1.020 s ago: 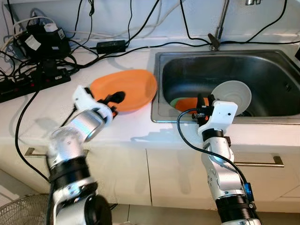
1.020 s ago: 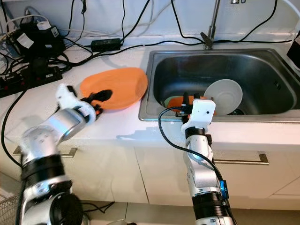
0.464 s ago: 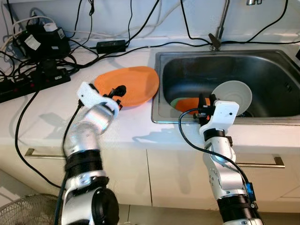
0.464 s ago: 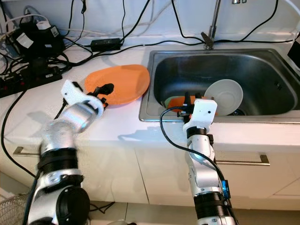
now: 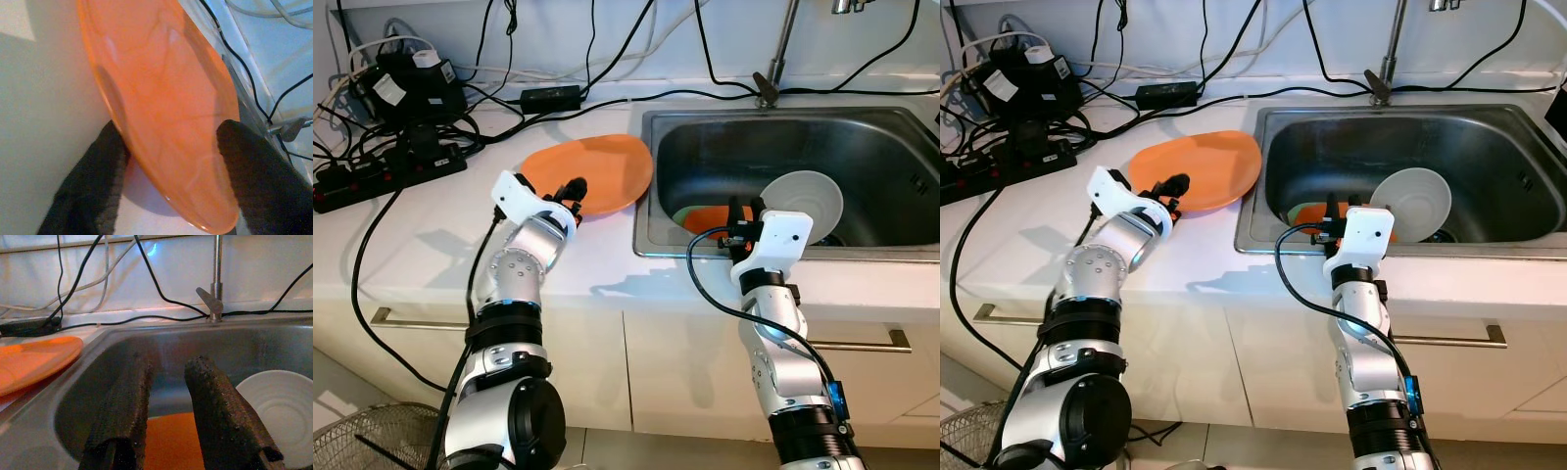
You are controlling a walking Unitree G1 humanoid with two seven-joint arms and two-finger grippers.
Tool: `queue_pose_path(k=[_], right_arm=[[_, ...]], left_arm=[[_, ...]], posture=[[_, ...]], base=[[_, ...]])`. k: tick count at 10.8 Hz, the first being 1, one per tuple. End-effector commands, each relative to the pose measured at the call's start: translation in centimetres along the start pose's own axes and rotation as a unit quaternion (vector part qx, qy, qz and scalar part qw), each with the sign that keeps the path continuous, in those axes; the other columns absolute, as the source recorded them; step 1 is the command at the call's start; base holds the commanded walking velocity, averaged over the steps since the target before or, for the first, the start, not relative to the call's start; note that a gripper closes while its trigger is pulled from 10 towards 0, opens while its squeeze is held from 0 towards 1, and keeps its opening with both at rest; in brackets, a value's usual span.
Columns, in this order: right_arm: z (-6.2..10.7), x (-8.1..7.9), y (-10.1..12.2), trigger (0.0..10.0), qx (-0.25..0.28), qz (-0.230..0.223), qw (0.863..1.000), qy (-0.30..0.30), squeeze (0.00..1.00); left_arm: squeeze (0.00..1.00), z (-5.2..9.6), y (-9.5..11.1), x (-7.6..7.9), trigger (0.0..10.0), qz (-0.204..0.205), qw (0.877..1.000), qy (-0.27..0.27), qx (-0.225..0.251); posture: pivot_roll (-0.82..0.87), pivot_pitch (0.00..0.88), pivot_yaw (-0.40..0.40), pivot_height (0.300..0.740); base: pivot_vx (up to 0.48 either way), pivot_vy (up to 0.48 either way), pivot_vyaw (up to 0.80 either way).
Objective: Kitchen organization
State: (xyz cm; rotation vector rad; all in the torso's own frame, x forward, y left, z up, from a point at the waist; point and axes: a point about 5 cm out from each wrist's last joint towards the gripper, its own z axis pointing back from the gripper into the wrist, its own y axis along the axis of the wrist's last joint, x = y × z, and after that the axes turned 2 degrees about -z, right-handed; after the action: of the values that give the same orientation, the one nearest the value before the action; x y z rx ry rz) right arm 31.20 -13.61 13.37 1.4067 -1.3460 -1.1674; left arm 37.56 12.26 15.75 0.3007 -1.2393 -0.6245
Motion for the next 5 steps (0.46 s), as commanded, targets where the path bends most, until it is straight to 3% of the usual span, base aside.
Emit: queue_pose_path(k=[1,5], right_arm=[[-0.29,-0.26,0.12,10.0,-0.004,0.001,1.0,0.006,0.0],[-0.26,-0.4,0.1,10.0,-0.007,0.0,1.0,0.007,0.0]], left_arm=[[0.0,-0.35,-1.97,-1.16,0.0,0.011,0.999,0.022,-0.041],[0.0,-0.43,-1.87,-1.05,0.0,0.0,0.999,0.014,-0.029]], posture=[[-0.01,0.0,0.09,0.74],[-0.01,0.0,0.086,0.74]], base=[[0.0,0.0,0.0],[0.0,0.0,0.0]])
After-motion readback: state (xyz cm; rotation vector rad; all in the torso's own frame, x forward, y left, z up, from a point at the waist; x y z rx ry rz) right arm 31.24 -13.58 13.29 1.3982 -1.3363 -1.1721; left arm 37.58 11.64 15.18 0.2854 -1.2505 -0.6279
